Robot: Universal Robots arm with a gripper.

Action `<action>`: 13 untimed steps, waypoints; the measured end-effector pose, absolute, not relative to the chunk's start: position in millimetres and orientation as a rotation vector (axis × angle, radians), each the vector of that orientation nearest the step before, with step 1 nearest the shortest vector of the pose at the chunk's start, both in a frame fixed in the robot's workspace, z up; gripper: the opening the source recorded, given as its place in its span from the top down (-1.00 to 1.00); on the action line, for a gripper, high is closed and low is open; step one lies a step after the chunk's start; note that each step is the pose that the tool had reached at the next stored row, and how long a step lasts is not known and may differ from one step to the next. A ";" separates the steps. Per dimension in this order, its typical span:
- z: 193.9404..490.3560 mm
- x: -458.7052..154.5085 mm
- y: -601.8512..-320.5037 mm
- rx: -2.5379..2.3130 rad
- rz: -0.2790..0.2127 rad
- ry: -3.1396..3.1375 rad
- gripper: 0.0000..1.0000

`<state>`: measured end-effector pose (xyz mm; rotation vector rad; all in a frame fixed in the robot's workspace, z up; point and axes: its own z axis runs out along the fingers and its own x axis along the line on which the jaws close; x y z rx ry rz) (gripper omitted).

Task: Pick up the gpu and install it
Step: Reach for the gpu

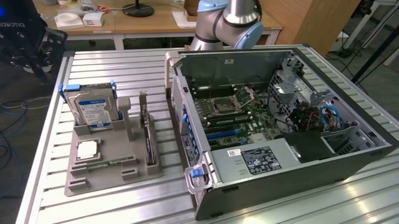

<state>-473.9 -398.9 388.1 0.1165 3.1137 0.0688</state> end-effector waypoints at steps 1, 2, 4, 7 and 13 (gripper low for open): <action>388.1 -475.0 -398.9 0.117 0.069 3.114 0.79; 388.1 -476.0 -398.9 0.117 0.069 3.114 0.79; 388.1 -478.0 -398.8 0.117 0.069 3.114 0.79; 388.1 -480.2 -398.9 0.116 0.069 3.114 0.79; 388.1 -480.7 -398.8 0.117 0.069 3.114 0.79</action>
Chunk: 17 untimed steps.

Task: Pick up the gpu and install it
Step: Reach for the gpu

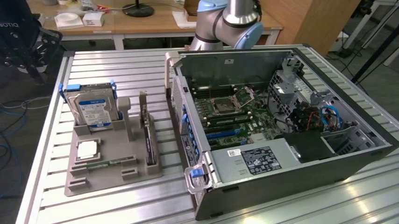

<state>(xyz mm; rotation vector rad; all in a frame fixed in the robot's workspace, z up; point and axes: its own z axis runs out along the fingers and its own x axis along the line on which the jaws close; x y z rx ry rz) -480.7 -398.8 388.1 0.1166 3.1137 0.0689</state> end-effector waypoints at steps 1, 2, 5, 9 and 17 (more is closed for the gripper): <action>388.1 -480.1 -398.8 0.117 0.069 3.114 0.79; 388.1 -477.6 -398.7 0.117 0.069 3.114 0.79; 388.0 -464.6 -398.4 0.117 0.069 3.115 0.79; 387.5 -446.0 -397.9 0.117 0.069 3.115 0.79; 387.1 -409.6 -397.5 0.117 0.069 3.117 0.79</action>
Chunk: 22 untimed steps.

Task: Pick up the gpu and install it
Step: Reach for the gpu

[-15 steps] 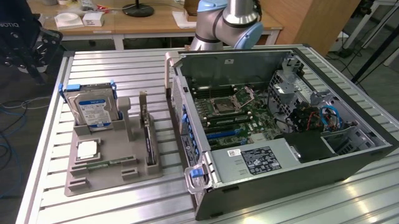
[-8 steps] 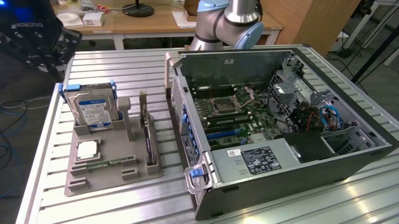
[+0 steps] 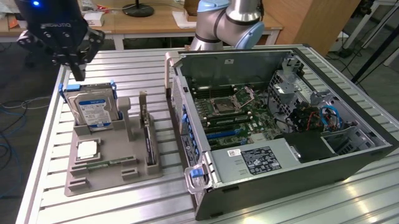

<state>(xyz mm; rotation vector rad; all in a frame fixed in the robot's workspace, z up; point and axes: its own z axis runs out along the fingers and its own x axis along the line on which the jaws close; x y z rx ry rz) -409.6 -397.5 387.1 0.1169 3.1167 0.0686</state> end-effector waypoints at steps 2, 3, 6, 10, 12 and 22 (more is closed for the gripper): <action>387.0 -400.6 -397.4 0.117 0.069 3.117 0.79; 387.0 -396.3 -397.4 0.117 0.069 3.117 0.79; 386.8 -382.4 -397.4 0.117 0.069 3.118 0.79; 386.7 -364.4 -397.4 0.117 0.069 3.119 0.79; 386.5 -355.4 -397.4 0.117 0.069 3.119 0.79; 386.3 -310.6 -397.4 0.117 0.069 3.121 0.79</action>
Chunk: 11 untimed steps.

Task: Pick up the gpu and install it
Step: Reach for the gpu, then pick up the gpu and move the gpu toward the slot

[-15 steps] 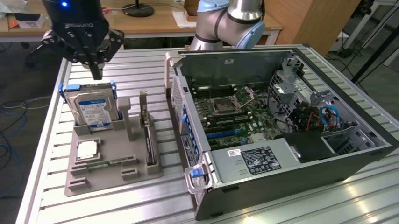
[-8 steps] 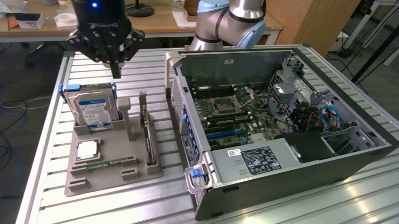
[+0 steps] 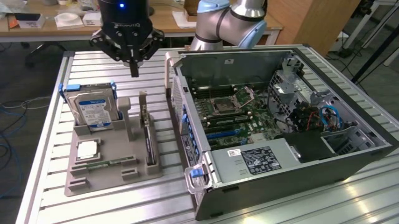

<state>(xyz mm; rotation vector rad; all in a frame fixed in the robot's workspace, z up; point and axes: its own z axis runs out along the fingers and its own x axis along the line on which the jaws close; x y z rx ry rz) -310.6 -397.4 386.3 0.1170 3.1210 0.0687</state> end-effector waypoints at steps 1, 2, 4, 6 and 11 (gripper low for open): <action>386.3 -308.4 -397.5 0.117 0.069 3.121 0.79; 386.3 -307.9 -397.4 0.117 0.068 3.121 0.79; 386.3 -307.9 -397.4 0.117 0.069 3.121 0.79; 386.3 -307.9 -397.4 0.117 0.069 3.121 0.79; 386.3 -307.9 -397.4 0.117 0.069 3.121 0.79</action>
